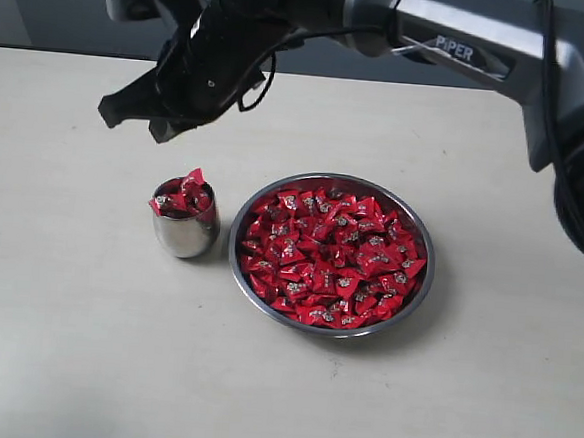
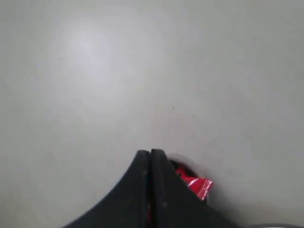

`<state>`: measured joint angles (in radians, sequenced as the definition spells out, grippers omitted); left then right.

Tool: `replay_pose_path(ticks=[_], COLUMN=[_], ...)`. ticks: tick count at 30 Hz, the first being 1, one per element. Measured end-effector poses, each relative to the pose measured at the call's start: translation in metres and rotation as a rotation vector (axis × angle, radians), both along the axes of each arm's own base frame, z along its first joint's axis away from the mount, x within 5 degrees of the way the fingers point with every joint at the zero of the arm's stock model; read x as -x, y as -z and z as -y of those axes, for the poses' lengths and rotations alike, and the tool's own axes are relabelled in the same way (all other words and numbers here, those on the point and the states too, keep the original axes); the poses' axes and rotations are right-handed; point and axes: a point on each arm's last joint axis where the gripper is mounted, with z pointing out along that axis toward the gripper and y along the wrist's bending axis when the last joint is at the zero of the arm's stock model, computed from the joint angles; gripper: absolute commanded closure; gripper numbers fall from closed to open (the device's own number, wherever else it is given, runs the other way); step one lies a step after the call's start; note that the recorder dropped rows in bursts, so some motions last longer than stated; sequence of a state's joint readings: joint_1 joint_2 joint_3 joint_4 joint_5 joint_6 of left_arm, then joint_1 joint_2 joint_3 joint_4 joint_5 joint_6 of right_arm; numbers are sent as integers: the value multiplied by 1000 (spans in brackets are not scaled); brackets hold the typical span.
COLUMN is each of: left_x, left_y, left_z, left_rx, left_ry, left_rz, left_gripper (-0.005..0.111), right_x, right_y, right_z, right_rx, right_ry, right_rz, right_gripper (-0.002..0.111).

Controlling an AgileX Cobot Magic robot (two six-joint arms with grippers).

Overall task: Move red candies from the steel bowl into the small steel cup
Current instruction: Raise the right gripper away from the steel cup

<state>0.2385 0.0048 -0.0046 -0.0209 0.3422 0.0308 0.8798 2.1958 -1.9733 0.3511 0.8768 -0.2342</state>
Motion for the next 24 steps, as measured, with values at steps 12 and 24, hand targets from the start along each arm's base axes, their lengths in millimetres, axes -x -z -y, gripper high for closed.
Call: replay_pose_path(ticks=[12, 24], left_x=[0, 0], left_y=[0, 0], left_z=[0, 0], left_rx=[0, 0], left_ry=[0, 0], left_rz=[0, 0], left_gripper=[106, 106], right_x=[-16, -23], right_y=[-35, -61], right_z=[18, 52], right_rx=[-21, -81], right_ry=[145, 238], right_rz=[152, 250], right_gripper=[109, 109])
